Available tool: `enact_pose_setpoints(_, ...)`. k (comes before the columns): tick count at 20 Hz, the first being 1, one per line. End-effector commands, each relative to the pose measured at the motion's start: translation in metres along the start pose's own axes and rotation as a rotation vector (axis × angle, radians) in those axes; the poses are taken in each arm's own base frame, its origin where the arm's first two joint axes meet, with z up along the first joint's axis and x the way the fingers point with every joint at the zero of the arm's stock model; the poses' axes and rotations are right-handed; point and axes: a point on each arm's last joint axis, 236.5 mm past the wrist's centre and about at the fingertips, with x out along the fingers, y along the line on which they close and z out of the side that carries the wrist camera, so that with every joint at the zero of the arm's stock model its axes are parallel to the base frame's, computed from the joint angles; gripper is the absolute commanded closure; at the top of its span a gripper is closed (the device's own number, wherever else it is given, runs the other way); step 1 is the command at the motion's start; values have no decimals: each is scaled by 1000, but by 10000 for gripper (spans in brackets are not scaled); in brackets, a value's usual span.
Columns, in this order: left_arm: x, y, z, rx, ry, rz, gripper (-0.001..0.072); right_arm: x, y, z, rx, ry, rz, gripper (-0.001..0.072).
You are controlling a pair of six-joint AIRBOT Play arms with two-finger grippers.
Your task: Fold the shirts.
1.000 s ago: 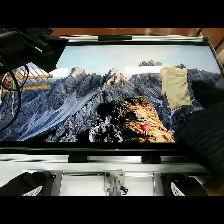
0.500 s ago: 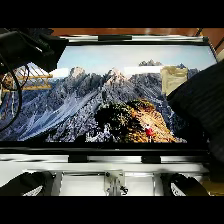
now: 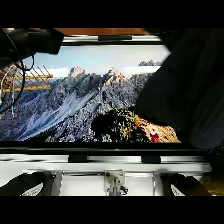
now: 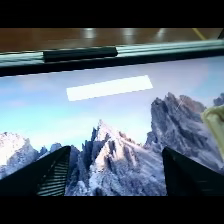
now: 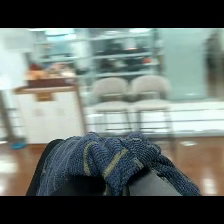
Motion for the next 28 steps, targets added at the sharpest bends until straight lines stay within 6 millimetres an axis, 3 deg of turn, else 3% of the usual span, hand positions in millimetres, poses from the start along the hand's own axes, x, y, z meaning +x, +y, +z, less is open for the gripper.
enact_pose_setpoints(1,13,-3,17,-207,-74,-66,28,-4,58,-6,135,29,213,605)
enact_pose_setpoints(4,30,-20,9,-278,-52,-142,28,-2,83,-17,167,67,286,605)
enact_pose_setpoints(8,54,-25,-10,-339,0,-172,30,2,111,-51,189,179,347,605)
enact_pose_setpoints(12,54,-29,5,-355,-62,-203,31,4,134,-76,189,252,392,605)
enact_pose_setpoints(15,54,-37,14,-376,-95,-249,34,5,140,-80,209,265,408,605)
enact_pose_setpoints(23,69,-96,-12,-387,-26,-360,34,4,141,-80,218,267,414,605)
enact_pose_setpoints(28,66,-102,7,-421,-109,-376,38,4,141,-81,213,271,414,605)
